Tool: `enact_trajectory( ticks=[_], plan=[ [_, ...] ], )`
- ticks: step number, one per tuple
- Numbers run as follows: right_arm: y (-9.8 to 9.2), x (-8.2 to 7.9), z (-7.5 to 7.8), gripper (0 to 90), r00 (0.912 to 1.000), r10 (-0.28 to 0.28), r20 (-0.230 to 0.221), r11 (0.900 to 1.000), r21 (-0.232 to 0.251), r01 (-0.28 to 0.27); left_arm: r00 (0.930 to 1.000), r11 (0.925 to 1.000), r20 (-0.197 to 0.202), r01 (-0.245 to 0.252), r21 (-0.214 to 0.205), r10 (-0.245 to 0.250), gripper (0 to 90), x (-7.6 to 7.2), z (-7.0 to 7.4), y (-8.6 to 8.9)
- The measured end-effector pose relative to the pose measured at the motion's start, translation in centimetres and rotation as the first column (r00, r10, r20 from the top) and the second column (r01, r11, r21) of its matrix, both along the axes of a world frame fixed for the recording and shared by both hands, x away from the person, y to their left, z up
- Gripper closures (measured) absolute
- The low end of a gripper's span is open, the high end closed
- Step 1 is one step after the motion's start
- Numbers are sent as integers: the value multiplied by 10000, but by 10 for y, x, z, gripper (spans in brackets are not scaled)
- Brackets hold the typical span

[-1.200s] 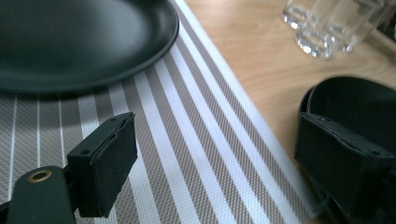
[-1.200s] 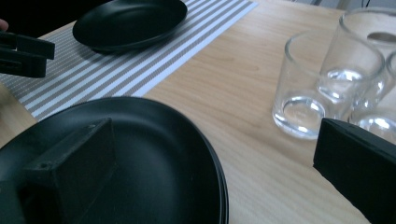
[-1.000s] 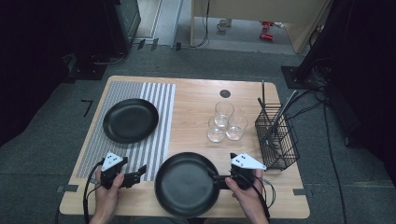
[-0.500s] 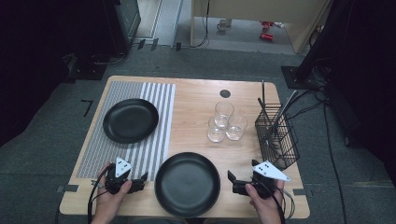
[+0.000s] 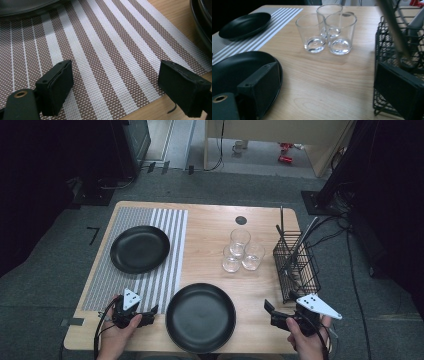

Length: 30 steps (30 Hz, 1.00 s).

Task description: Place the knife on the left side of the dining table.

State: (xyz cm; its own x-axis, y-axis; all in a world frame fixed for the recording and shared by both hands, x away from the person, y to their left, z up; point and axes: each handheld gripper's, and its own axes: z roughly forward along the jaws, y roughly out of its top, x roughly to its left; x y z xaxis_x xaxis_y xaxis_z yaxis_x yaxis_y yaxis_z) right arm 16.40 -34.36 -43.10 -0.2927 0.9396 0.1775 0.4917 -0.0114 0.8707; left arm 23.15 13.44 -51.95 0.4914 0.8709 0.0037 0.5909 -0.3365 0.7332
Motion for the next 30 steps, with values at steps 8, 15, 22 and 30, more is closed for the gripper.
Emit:
enact_trajectory(
  ticks=[8, 15, 22, 30],
  plan=[
    [-11, -3, 14, 148, 9994, -48, 342, 9996, 273, 38, 10000, 10000, -5, 1, 0, -1, 132, 0, 0, 0],
    [-18, 1, 21, 183, 9958, -455, 795, 9989, 106, 448, 10000, 10000, -12, 5, -3, -5, 131, 0, 0, 0],
    [-17, 9, 25, 212, 9932, -684, 941, 9962, -472, 731, 10000, 10000, -13, 5, -6, -5, 131, 0, 0, 0],
    [-17, 19, 17, 385, 9795, -1683, 1105, 9709, -1531, 1841, 10000, 10000, -15, 5, -6, -5, 131, 0, 0, 0]
  ],
)
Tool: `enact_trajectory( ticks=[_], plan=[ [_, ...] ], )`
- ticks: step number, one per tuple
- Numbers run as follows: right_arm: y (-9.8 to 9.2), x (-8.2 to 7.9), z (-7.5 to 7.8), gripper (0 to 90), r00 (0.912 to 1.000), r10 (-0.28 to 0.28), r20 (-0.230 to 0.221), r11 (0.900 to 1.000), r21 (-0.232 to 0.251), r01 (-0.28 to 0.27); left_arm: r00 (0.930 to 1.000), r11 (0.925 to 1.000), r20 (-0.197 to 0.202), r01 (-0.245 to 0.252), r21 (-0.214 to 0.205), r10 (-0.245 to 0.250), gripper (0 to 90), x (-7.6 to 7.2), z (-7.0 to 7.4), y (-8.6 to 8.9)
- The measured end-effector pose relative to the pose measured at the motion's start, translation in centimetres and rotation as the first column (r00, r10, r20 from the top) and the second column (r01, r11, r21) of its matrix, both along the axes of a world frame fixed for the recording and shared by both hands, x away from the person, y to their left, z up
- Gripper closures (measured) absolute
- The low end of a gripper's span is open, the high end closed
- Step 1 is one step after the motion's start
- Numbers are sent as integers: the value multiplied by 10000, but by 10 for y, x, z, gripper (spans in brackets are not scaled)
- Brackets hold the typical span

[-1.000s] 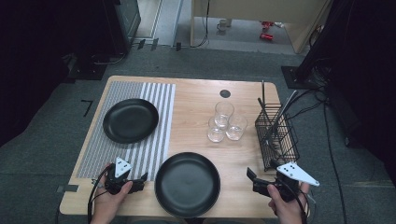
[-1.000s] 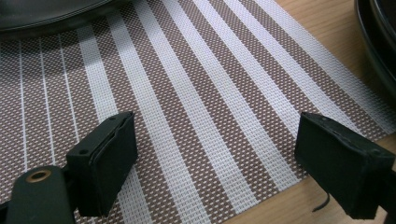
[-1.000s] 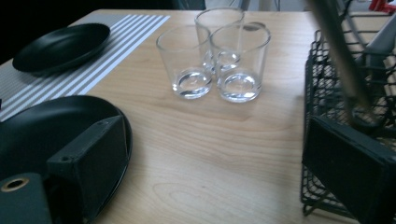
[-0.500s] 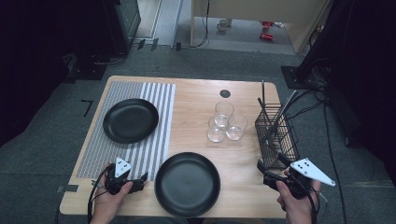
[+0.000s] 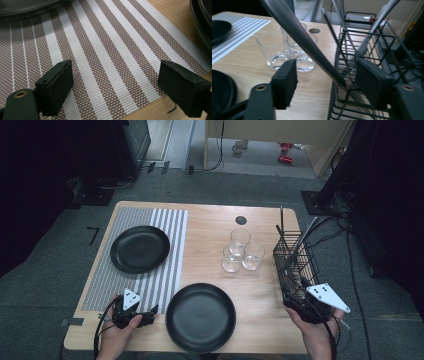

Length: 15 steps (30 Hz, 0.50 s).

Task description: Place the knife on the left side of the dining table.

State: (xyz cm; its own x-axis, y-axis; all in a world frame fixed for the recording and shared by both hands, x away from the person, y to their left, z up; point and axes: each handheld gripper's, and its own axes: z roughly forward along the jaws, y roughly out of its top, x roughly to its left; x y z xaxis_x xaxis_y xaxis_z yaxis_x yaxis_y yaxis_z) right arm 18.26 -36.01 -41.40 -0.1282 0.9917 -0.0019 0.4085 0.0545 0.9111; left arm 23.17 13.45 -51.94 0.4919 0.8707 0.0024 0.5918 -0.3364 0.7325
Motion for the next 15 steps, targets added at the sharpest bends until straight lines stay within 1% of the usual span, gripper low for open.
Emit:
enact_trajectory(
  ticks=[2, 4, 5, 6, 7, 9, 12, 13, 15],
  plan=[
    [0, 1, 0, 413, 10000, -53, 22, 9998, -171, 53, 10000, 10000, 1, 6, 5, -6, 131, 0, 0, 0],
    [-1, 2, 0, 403, 9999, -166, -15, 9996, -225, 166, 10000, 10000, 1, 23, 1, -23, 131, 0, 0, 0],
    [-2, 3, 0, 456, 9995, -329, -39, 9991, -270, 327, 10000, 10000, 2, 31, 3, -31, 130, 0, 0, 0],
    [-3, 3, 0, 466, 9999, -134, -101, 9995, -303, 130, 10000, 10000, 1, 38, 3, -38, 130, 0, 0, 0],
    [-4, 4, 1, 497, 9998, -38, -191, 9993, -378, 31, 10000, 10000, 0, 39, 4, -39, 130, 0, 0, 0],
    [-7, 4, 2, 530, 9998, -70, -191, 9994, -339, 64, 10000, 10000, 1, 42, 5, -42, 130, 0, 0, 0],
    [-6, 4, 0, 553, 9999, -48, -123, 9983, -573, 41, 10000, 10000, 0, 46, 5, -46, 130, 0, 0, 0],
    [-6, 4, -1, 596, 10000, 56, -80, 9973, -728, -61, 10000, 10000, 0, 45, 7, -45, 130, 0, 0, 0],
    [-5, 5, -1, 650, 9996, 272, -19, 9958, -874, -273, 10000, 10000, 2, 43, 5, -43, 130, 0, 0, 0]
  ],
)
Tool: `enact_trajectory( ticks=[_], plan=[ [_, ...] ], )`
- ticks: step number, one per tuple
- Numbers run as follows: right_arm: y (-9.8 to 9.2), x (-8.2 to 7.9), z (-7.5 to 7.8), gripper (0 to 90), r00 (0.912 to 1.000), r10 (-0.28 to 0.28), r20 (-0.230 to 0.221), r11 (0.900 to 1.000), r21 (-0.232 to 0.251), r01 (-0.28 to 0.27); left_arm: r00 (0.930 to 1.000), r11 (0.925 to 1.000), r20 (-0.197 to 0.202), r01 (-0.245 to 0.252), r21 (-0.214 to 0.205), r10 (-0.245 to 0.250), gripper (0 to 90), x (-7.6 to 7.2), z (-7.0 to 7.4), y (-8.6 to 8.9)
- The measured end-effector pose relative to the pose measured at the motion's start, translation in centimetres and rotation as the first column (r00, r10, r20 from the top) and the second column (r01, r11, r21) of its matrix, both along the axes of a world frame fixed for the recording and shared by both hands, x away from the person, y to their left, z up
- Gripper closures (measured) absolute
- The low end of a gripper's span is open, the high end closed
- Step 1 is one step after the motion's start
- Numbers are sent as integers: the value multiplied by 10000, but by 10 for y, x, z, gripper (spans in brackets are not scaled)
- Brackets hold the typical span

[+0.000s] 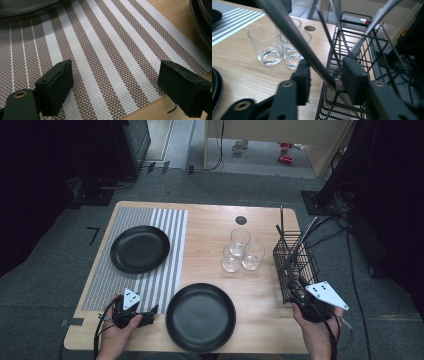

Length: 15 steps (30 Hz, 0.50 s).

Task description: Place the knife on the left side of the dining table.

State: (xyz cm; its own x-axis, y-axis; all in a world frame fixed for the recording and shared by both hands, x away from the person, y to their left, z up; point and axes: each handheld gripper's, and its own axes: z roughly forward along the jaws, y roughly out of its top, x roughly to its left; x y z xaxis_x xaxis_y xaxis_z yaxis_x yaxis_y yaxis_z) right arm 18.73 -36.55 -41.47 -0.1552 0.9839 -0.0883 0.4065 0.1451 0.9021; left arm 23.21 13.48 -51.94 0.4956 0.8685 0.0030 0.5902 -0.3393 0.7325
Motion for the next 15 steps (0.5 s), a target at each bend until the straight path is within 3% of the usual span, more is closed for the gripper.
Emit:
enact_trajectory(
  ticks=[2, 6, 9, 15],
  plan=[
    [-1, 1, 0, 712, 9999, 144, 13, 9999, -6, -144, 10000, 10000, -2, 8, 3, -8, 130, 0, 0, 0],
    [0, 3, 0, 744, 9996, 182, 202, 9989, -440, -173, 10000, 10000, -1, 19, 1, -19, 130, 0, 0, 0],
    [0, 6, 2, 767, 9995, 52, 296, 9971, -760, -29, 10000, 10000, -3, 19, 1, -19, 130, 0, 0, 0],
    [-11, 16, 7, 814, 9981, -450, 423, 9957, -791, 482, 10000, 10000, -2, 29, 3, -29, 130, 0, 0, 0]
  ],
)
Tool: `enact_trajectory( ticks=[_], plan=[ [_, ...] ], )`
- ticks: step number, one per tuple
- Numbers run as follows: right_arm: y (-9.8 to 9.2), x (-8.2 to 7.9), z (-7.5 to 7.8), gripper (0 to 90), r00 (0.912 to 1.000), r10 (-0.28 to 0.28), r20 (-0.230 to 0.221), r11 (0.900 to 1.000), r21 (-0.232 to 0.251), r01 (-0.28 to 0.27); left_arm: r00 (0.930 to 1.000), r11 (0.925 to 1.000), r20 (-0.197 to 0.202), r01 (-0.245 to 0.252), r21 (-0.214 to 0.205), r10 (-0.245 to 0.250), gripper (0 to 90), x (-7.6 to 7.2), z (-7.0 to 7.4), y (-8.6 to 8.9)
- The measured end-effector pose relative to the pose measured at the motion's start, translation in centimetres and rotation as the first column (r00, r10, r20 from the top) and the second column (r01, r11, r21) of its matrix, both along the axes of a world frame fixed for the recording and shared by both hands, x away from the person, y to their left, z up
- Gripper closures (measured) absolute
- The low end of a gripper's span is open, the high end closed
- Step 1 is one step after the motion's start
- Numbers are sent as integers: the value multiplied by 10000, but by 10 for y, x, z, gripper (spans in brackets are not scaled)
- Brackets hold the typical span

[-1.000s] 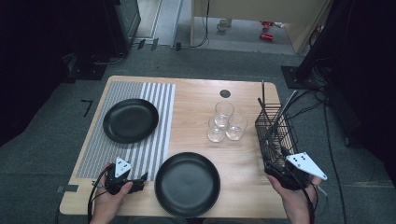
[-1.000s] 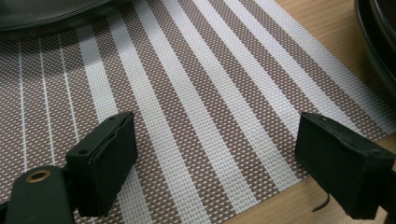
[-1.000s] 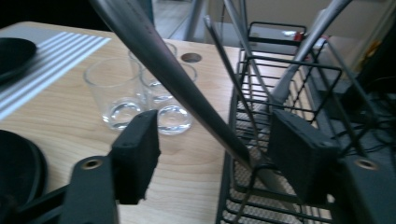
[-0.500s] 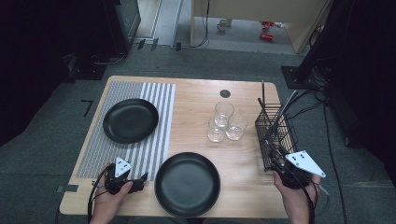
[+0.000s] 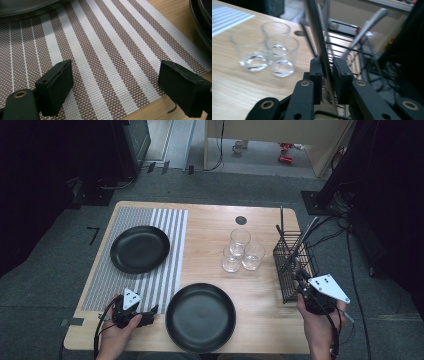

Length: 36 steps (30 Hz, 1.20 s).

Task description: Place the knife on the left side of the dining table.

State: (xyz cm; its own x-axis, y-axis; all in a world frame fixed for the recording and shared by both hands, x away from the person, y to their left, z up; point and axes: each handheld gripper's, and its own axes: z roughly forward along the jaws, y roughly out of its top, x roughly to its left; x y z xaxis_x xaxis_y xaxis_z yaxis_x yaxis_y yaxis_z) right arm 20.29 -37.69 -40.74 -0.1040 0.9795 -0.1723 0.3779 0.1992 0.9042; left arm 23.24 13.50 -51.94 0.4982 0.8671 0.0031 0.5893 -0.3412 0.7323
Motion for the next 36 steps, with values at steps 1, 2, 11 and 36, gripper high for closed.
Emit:
enact_trajectory(
  ticks=[1, 2, 11, 36],
  plan=[
    [-3, 1, 0, 818, 9998, -107, 143, 9999, 98, 106, 10000, 10000, 4, 0, -2, 0, 130, 0, 0, 0],
    [-5, 1, 0, 822, 9997, -133, 198, 9998, 167, 130, 10000, 10000, -1, -1, 0, 1, 130, 0, 0, 0],
    [-24, 6, 3, 857, 9956, -820, 447, 9959, 411, 802, 10000, 10000, -6, 40, 7, -40, 129, 1, 0, 0],
    [-17, -10, 54, 857, 9854, -615, 1588, 9899, 1360, 398, 9996, 9996, 7, -266, 135, 266, 128, 0, 2, -3]
  ],
)
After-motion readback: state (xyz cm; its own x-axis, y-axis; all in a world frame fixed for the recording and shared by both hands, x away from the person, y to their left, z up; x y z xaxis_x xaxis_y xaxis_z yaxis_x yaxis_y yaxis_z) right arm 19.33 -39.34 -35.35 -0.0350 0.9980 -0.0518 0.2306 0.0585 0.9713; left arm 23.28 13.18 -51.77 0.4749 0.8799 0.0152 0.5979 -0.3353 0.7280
